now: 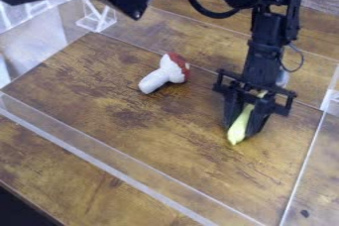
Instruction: Move the green spoon to the right
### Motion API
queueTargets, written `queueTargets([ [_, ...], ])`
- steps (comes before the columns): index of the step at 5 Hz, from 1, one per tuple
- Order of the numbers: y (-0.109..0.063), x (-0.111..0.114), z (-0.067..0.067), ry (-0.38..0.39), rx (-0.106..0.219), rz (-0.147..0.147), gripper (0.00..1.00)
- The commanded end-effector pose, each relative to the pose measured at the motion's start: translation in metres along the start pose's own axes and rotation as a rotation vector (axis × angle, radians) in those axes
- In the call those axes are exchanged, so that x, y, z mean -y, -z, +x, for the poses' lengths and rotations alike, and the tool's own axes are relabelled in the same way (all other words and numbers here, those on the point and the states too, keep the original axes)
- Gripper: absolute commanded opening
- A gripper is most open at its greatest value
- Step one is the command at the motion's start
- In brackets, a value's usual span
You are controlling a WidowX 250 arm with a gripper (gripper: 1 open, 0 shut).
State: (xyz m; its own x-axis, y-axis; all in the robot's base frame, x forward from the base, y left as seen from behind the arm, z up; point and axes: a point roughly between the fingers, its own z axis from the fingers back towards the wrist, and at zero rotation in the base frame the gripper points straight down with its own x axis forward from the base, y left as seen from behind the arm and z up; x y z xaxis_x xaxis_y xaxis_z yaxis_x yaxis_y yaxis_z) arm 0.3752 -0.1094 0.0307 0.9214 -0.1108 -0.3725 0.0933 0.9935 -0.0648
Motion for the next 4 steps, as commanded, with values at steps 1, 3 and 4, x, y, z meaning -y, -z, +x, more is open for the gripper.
queueTargets([
  [1,-0.040,0.007,-0.010,-0.018,0.094,-0.029,0.00],
  [3,-0.048,0.016,-0.018,-0.043,0.079,-0.049,0.00],
  [4,-0.056,0.024,-0.026,-0.041,0.073,-0.053,0.00],
])
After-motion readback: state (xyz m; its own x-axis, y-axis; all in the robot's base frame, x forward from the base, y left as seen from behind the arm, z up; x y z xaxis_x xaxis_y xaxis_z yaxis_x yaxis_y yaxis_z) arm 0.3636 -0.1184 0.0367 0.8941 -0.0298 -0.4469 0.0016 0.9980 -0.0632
